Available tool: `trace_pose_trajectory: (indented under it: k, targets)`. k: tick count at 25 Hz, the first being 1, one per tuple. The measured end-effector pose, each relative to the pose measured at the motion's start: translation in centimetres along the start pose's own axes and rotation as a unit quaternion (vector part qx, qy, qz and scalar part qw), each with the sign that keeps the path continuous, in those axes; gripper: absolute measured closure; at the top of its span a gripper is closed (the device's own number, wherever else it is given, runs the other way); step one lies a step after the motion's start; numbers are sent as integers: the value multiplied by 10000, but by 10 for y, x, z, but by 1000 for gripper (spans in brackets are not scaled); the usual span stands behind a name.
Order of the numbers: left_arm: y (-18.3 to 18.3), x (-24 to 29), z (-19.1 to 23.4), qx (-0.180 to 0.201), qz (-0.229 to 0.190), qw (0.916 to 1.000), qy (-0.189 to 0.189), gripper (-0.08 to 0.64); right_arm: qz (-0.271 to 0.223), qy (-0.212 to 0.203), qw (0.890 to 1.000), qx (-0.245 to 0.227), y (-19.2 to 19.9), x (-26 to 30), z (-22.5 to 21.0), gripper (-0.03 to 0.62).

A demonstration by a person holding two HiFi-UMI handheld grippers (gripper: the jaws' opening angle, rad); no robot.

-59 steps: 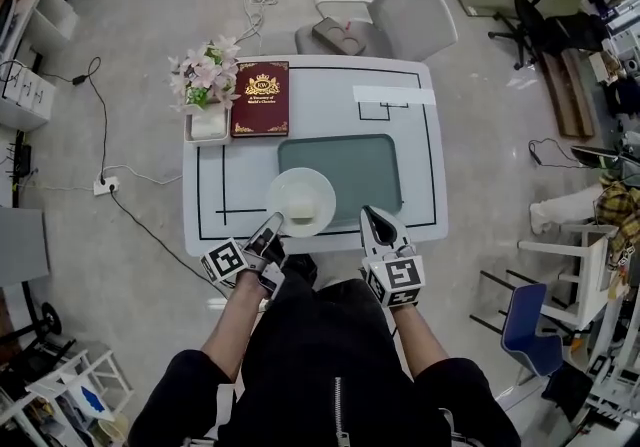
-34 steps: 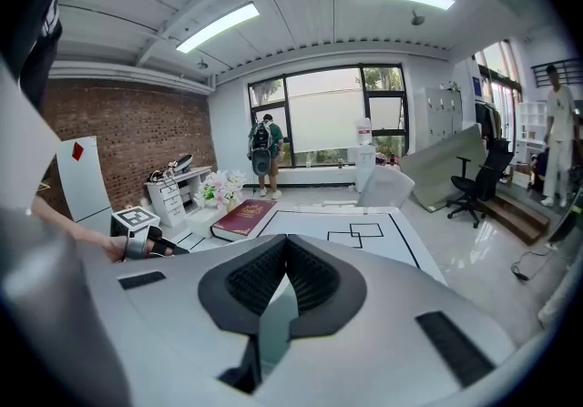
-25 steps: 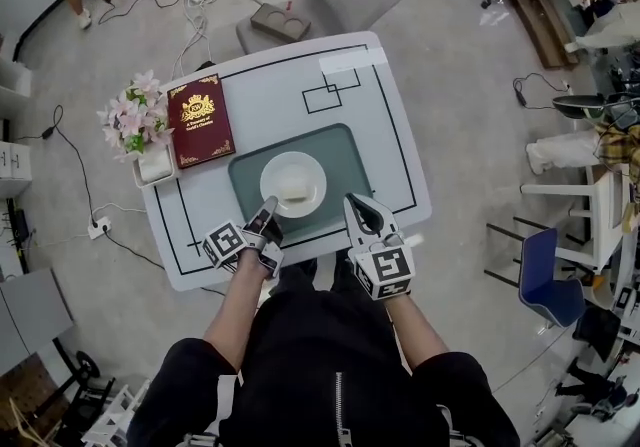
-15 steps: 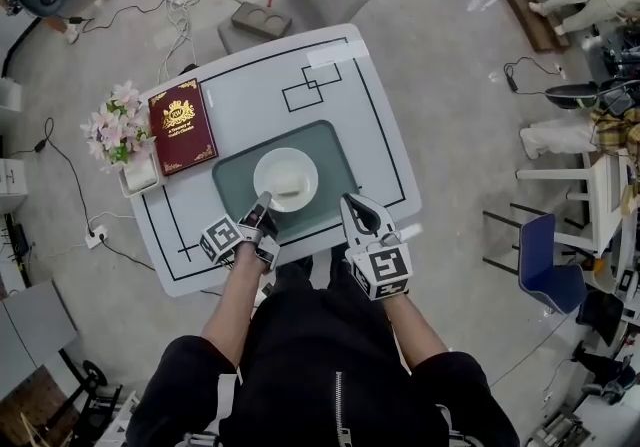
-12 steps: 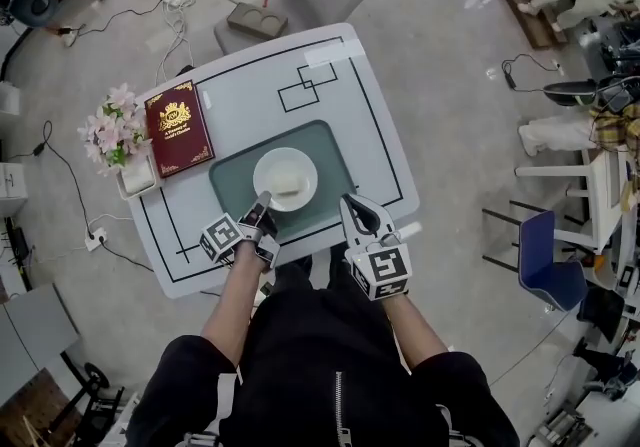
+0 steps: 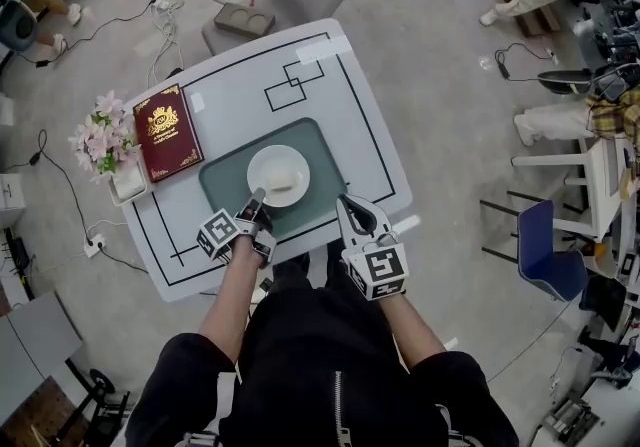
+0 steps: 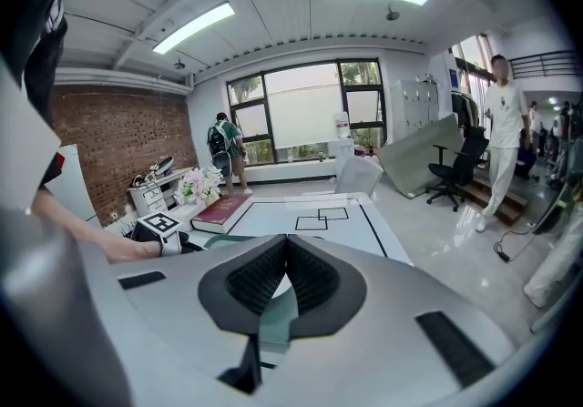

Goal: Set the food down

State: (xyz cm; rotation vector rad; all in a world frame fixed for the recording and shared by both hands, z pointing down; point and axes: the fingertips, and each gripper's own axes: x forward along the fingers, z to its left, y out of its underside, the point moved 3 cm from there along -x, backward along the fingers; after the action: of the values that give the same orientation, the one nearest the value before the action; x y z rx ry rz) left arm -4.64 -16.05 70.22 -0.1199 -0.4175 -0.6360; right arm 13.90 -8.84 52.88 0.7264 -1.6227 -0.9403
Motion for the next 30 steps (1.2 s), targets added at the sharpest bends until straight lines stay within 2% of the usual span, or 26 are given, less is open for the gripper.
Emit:
trace_pose_trajectory:
  k: [7, 17, 30]
  targets:
    - [2, 2, 4, 231, 7, 9994, -244, 548, 3, 8, 10000, 48, 4, -3, -3, 583]
    - [3, 2, 4, 370, -20, 9984, -424, 548, -1, -5, 10000, 84, 7, -7, -2, 583]
    - [3, 1, -7, 998, 49, 9933, -577, 545, 34, -12, 9999, 121, 13, -11, 2, 583]
